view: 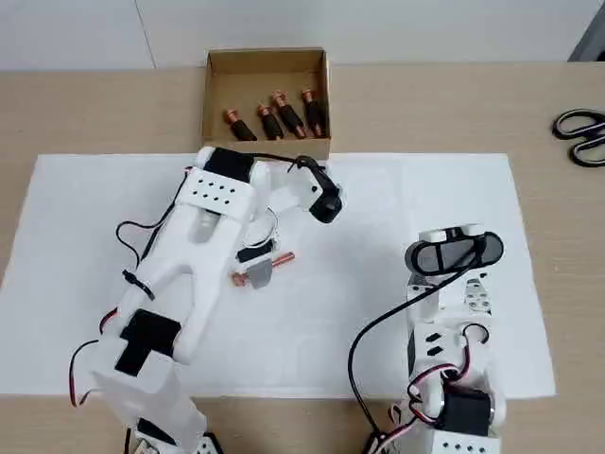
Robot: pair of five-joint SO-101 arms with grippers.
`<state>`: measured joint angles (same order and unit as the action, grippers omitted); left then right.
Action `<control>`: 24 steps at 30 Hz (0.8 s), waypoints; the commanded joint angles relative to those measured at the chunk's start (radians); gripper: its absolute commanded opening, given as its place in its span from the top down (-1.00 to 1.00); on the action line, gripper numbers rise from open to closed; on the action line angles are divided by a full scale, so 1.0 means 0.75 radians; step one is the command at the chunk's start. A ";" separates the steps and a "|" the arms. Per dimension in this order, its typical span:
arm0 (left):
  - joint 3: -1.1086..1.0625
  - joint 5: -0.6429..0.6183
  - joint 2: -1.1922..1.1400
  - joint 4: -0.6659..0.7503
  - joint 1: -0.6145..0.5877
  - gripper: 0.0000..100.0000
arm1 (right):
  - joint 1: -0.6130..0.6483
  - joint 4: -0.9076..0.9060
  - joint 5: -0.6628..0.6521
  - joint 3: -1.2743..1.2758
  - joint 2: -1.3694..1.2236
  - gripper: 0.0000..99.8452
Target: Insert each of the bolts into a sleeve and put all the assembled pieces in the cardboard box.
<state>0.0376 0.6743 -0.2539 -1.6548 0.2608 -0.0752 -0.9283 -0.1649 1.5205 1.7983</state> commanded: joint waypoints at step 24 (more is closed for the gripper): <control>0.056 0.000 -0.248 0.082 -0.100 0.80 | -0.005 0.028 0.012 -0.016 0.021 0.99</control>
<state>0.0376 0.6743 -0.4396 -1.5965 0.1979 -0.0752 -0.9283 -0.1649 1.5205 1.7983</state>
